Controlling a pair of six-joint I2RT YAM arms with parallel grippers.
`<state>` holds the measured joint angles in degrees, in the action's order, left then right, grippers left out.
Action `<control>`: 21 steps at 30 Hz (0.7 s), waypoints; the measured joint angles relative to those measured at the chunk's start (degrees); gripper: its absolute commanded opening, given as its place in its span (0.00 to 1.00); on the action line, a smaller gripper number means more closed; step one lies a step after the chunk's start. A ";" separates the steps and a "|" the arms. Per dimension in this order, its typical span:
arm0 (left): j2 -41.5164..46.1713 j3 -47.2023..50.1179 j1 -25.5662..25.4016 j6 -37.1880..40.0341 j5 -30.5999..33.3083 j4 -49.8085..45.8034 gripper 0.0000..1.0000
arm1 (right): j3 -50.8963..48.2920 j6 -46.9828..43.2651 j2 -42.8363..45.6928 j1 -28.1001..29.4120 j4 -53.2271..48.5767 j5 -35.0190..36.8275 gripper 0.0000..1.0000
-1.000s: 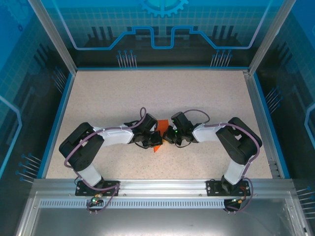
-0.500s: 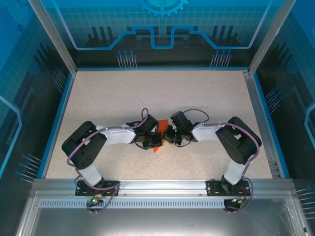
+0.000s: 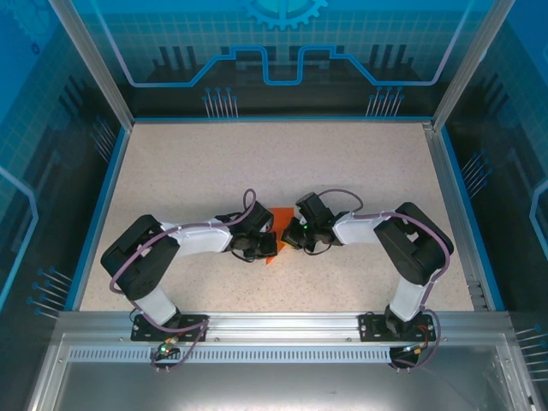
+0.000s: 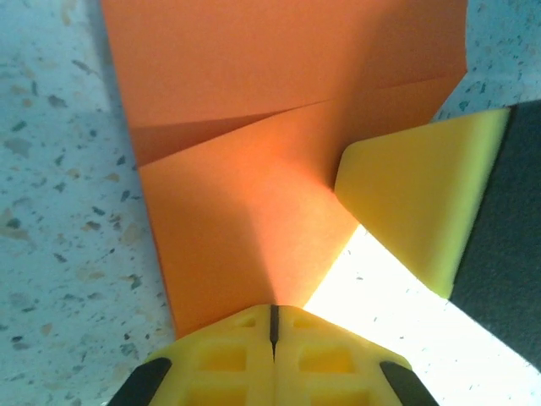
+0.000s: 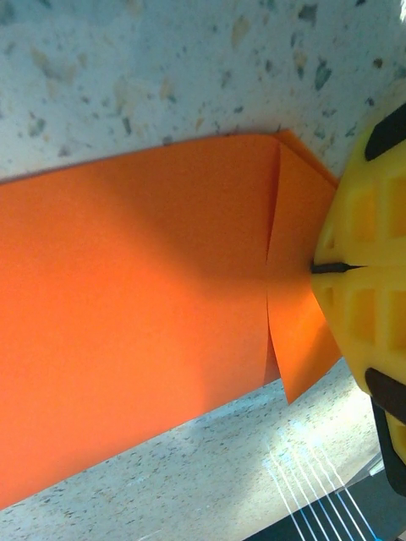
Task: Fold a paper plane with a square sheet of paper (pick it up from the middle)
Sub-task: Third fold the triangle at the center of the table.
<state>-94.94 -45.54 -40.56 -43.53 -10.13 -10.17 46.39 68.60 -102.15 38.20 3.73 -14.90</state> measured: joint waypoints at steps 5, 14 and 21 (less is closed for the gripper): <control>0.70 1.36 0.07 0.07 -0.20 1.42 0.05 | 0.13 -0.02 -0.15 -0.11 -0.20 -0.17 0.03; 2.51 3.48 0.22 0.42 -0.59 1.92 0.05 | 0.13 -0.22 -0.13 -0.17 -0.22 -0.35 0.03; 5.64 5.29 0.20 -0.15 -1.95 0.98 0.03 | 0.13 -0.35 -0.15 -0.28 -0.07 -0.61 0.03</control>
<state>-89.30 -40.25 -40.36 -43.68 -12.08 -9.19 46.52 68.25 -102.30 37.91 3.66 -15.51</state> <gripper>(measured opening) 0.047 0.043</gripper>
